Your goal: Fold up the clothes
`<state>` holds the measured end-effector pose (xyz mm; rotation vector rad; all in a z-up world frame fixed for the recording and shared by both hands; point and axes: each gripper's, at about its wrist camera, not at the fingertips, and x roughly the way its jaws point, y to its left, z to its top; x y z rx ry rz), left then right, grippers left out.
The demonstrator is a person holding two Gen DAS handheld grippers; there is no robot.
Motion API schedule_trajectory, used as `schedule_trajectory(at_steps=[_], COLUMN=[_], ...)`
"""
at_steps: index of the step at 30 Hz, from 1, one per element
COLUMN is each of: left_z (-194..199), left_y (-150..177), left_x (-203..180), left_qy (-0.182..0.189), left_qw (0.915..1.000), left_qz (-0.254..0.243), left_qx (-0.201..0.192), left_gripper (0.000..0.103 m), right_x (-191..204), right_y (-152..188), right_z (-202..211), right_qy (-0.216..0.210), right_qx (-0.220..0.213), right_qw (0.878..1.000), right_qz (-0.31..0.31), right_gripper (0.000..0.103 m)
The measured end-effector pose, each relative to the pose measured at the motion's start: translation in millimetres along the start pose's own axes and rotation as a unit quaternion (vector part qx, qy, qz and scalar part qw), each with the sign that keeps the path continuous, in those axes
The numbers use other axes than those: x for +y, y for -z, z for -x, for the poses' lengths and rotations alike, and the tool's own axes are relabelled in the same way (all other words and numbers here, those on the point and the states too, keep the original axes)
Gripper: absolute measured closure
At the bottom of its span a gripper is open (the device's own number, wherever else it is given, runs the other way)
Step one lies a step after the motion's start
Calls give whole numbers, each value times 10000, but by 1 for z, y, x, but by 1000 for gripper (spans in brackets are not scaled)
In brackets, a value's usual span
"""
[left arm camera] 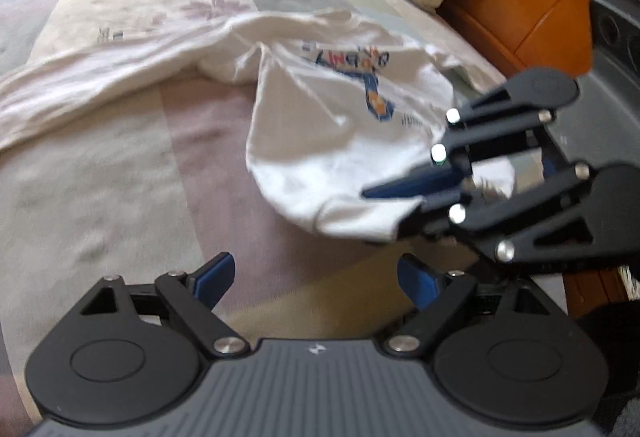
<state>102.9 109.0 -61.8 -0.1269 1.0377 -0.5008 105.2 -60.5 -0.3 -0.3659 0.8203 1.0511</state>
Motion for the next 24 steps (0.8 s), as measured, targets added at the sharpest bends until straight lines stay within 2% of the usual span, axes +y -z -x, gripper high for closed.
schedule_trajectory(at_steps=[8, 13, 19, 24], left_z=[-5, -13, -16, -8], left_y=[-2, -16, -25, -37], left_x=[-5, -1, 13, 23], left_qy=[235, 233, 157, 59], left_qw=[9997, 9995, 9978, 9962], left_qz=[62, 226, 650, 861], left_qx=[34, -24, 33, -118], left_gripper=[15, 15, 18, 21], right_x=[-17, -43, -86, -118], right_y=[10, 39, 106, 167], right_z=[40, 71, 96, 122], right_qy=[-149, 375, 1020, 1472], right_qx=[-597, -914, -1015, -1074], right_qw=[9960, 9876, 9585, 9226], right_qz=[-642, -1218, -2461, -3400], right_gripper=[54, 53, 52, 47])
